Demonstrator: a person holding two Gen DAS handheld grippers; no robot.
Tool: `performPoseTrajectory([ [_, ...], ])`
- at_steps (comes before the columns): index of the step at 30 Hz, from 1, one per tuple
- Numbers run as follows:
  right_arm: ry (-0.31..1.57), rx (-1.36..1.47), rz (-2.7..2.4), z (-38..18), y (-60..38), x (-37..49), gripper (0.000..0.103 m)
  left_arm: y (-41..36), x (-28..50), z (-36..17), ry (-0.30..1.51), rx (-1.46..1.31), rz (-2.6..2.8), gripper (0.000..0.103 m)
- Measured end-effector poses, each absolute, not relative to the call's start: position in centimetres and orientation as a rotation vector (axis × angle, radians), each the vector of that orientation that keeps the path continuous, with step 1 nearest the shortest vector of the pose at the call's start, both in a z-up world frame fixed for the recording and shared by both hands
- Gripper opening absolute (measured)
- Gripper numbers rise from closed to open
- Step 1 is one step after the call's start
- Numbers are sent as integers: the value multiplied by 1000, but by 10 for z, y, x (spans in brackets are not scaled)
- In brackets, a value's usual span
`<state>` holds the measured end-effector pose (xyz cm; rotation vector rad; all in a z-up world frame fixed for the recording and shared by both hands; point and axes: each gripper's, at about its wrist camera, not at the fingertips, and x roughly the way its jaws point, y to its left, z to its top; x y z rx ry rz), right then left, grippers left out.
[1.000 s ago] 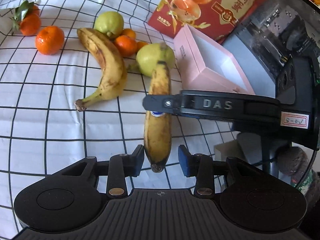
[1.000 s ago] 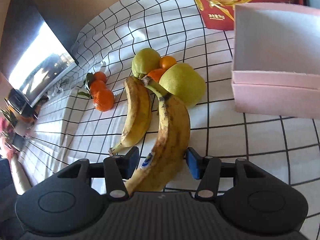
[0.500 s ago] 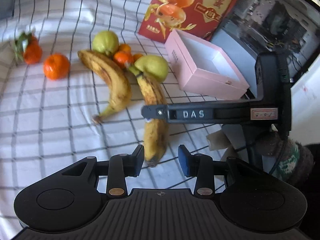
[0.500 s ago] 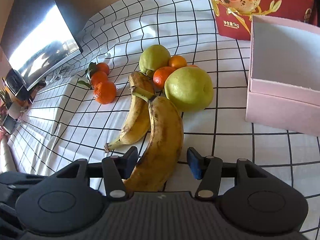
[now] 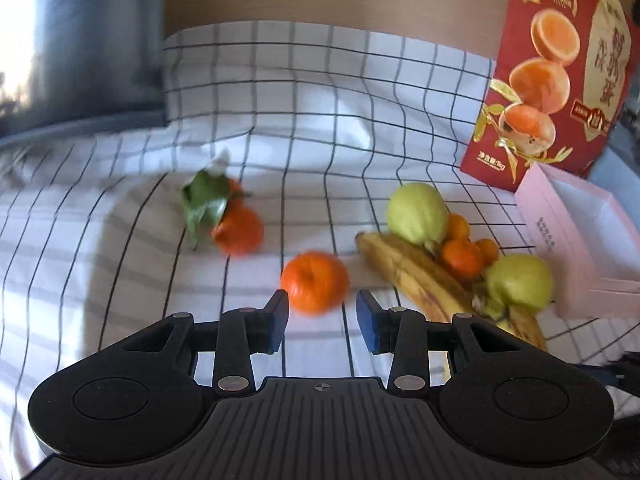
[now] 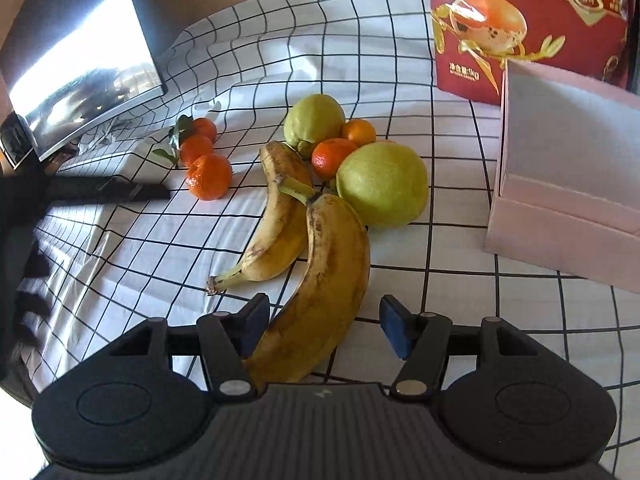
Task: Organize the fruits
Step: 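Grasp an orange tangerine with the left tool while the right tool holds the banana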
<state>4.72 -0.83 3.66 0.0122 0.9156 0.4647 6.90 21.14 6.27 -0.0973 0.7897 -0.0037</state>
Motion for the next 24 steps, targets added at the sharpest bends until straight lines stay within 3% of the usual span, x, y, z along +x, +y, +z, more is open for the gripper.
performPoseTrajectory([
  [5,849,-111,446,47,-4,32,67,202,95,49,820,4,-1,44],
  [8,836,-151,422,46,-3,24,69,204,101,41,818,12,14,52],
  [18,921,3,410,37,0,38,73,236,126,21,894,-145,40,51],
  [24,958,20,382,25,9,48,73,240,114,26,848,-179,-4,49],
])
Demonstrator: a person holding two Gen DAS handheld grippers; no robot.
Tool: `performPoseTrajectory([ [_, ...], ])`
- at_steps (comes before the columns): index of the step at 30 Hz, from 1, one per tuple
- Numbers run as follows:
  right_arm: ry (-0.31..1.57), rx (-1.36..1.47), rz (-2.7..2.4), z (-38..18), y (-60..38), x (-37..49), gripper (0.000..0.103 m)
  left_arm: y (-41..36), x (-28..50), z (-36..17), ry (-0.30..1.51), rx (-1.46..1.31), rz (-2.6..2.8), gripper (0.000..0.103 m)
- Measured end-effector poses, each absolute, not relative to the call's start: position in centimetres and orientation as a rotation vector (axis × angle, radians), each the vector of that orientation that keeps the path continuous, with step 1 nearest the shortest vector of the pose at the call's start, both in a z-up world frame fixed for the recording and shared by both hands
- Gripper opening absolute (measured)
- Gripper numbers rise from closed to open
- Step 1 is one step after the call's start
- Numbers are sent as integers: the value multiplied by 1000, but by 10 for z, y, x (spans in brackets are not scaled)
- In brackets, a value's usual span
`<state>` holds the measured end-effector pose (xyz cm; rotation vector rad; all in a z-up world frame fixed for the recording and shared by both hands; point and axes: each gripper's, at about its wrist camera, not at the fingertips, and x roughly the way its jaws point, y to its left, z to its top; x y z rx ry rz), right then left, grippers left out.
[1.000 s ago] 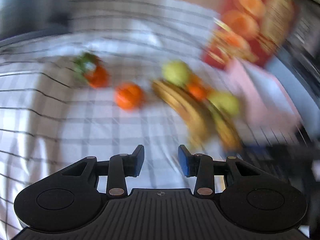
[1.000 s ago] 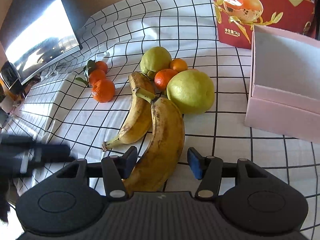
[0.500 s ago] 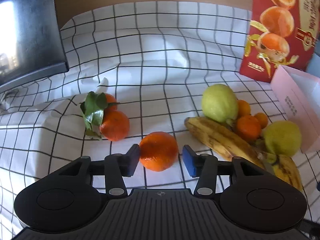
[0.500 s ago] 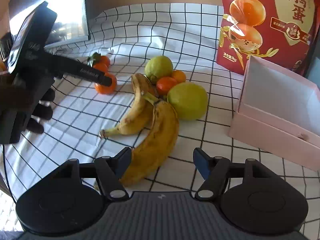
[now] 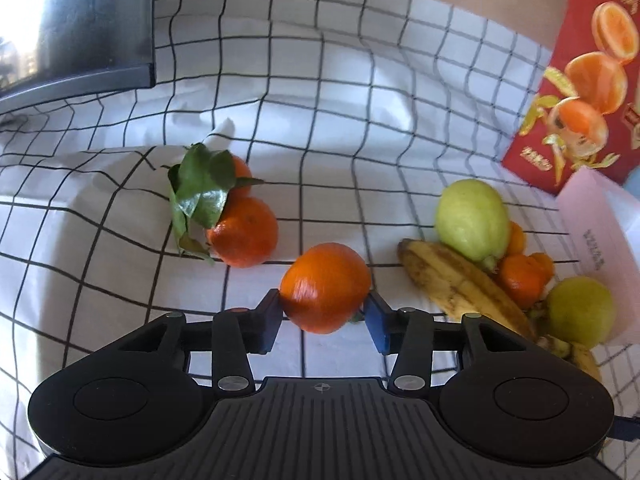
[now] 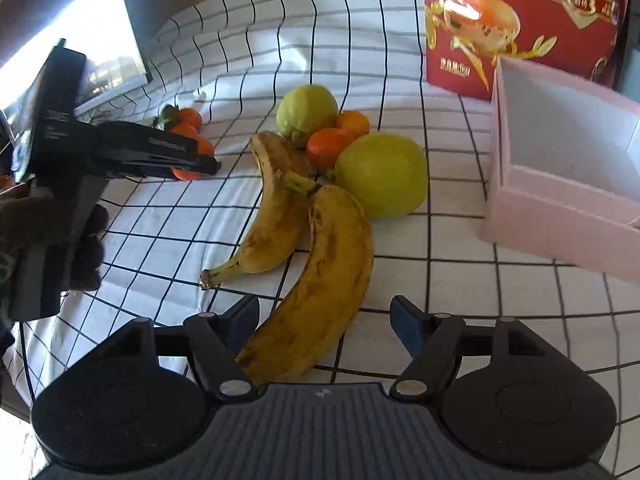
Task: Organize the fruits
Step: 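Grasp an orange tangerine with the left tool while the right tool holds the banana, then lift and carry the banana and tangerine over the pink box with both tools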
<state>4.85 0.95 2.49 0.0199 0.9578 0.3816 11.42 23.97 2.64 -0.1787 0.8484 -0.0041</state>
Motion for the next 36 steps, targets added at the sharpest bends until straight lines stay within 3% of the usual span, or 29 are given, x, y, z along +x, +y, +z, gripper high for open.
performPoseTrajectory([
  [3,950,15,384,23,11,48,72,238,100,35,796,-183,-48,47],
  [5,952,33,420,24,9,47,57,237,91,42,771,-192,-70,46],
  [9,947,32,461,27,2,43,51,224,70,48,756,-198,-148,44],
  [12,937,24,483,33,-6,37,41,211,56,47,782,-185,-186,39],
  [17,897,-41,492,48,-28,24,22,188,32,46,790,-79,-191,39],
  [30,860,-126,547,48,-19,17,27,191,64,39,851,-145,-200,52],
  [33,843,-154,555,47,-18,14,45,194,67,35,877,-182,-217,53],
  [36,842,-162,553,44,-17,17,49,197,69,33,896,-221,-232,53],
])
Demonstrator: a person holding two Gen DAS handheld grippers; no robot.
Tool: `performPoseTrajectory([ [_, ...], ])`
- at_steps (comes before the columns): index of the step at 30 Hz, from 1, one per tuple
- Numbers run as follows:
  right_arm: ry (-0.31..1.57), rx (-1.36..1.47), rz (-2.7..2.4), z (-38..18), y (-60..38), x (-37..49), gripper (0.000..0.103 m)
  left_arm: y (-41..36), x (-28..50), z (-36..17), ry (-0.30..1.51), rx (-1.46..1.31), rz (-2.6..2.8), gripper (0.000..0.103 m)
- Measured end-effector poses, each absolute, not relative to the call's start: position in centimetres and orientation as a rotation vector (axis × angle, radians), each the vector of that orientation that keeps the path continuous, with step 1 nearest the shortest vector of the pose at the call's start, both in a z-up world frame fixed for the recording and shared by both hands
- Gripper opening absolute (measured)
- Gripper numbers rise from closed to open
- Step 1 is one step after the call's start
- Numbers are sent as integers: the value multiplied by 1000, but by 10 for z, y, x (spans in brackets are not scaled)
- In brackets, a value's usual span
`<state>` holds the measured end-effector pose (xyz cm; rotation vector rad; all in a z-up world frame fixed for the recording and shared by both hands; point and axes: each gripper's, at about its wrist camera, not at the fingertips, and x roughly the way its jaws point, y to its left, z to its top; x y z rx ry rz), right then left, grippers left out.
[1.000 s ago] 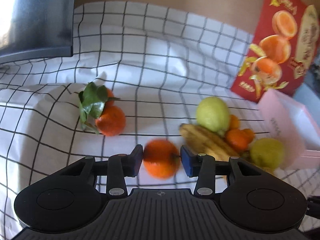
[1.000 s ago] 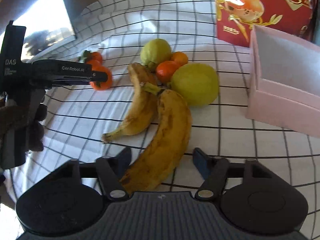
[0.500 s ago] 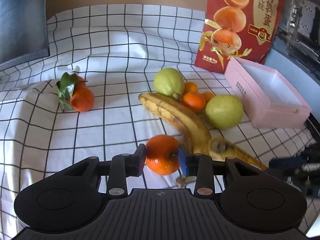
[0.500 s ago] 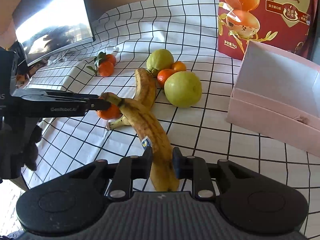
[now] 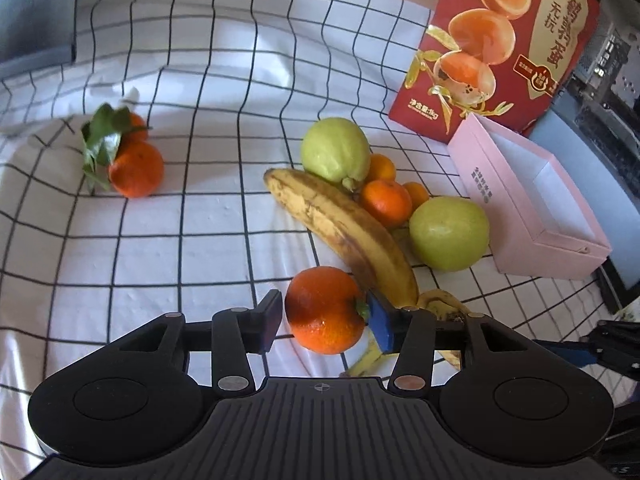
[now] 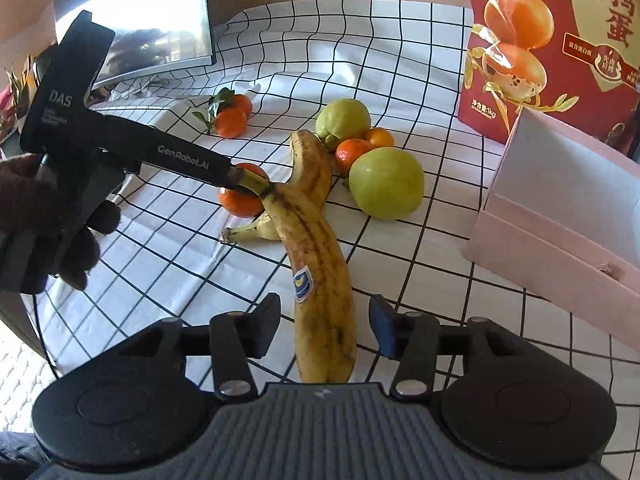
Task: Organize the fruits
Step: 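Lift and carry the banana and tangerine over the pink box with both tools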
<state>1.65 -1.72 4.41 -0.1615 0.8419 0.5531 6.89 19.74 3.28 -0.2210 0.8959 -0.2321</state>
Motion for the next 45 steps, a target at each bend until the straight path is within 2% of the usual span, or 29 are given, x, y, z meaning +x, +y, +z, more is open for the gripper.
performPoseTrajectory([
  [9,862,-103,580,21,-8,51,50,199,61,33,879,-263,-218,49],
  [13,815,-168,592,17,1,43,50,200,41,35,851,-268,-240,49],
  [15,789,-214,587,16,4,39,45,199,28,38,834,-267,-226,49],
  [16,783,-230,594,16,5,38,38,199,24,39,831,-269,-222,49],
  [17,787,-235,597,17,5,37,36,199,19,41,830,-277,-224,49],
  [21,821,-196,588,22,-6,36,35,191,4,53,818,-287,-253,48],
  [26,781,-56,575,64,-51,32,35,175,2,92,739,-342,-350,48],
  [30,606,-41,497,132,-94,32,35,142,23,138,623,-318,-475,49],
  [33,530,-26,396,170,-127,43,35,106,52,152,600,-279,-559,49],
  [39,536,4,202,188,-178,71,35,14,124,127,720,-138,-637,49],
  [45,663,9,157,157,-192,95,35,-52,152,78,861,156,-656,49],
])
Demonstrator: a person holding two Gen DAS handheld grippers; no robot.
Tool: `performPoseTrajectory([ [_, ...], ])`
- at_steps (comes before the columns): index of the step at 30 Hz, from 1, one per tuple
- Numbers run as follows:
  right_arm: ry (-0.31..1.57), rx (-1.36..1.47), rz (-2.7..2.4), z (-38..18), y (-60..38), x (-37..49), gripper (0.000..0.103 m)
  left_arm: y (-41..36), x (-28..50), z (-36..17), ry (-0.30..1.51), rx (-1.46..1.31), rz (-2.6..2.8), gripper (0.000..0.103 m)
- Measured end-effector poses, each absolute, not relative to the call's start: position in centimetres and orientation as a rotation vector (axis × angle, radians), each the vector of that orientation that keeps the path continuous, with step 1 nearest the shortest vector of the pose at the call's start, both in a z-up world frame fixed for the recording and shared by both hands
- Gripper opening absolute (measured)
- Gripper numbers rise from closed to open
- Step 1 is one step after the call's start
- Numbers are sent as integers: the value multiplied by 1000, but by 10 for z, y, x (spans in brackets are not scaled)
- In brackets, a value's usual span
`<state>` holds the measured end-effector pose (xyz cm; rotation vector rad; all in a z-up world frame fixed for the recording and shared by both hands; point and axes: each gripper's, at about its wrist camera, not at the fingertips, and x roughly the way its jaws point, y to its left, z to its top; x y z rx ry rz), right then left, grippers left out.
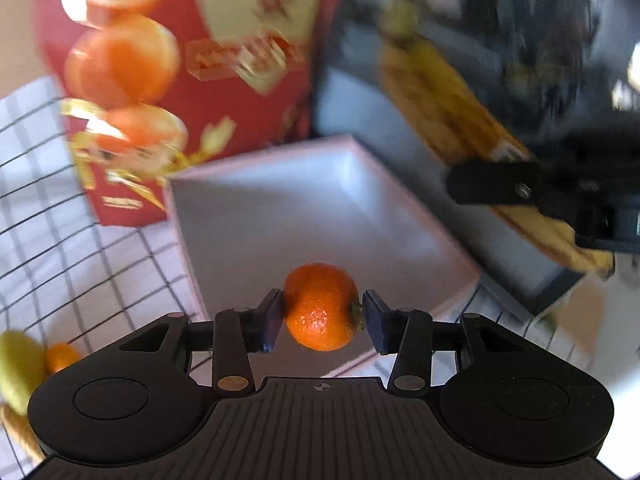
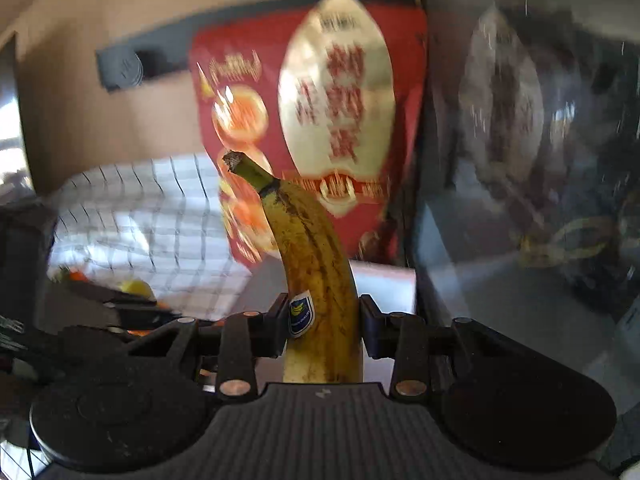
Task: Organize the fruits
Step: 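Lift and carry the banana and tangerine over the pink box with both tools, then lower the banana into the pink box and open the right tool while the left releases the tangerine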
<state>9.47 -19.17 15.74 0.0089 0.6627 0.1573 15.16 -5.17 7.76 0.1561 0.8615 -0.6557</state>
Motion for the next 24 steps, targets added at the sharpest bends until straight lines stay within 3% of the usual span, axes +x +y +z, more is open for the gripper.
performPoseTrajectory([
  [8,849,92,183,95,-185,152,35,-39,144,65,861,232,-614,48],
  [18,1013,54,145,37,-155,209,36,37,112,104,737,-70,-538,46],
  [24,991,111,179,47,-157,204,39,66,86,89,779,-195,-486,46],
])
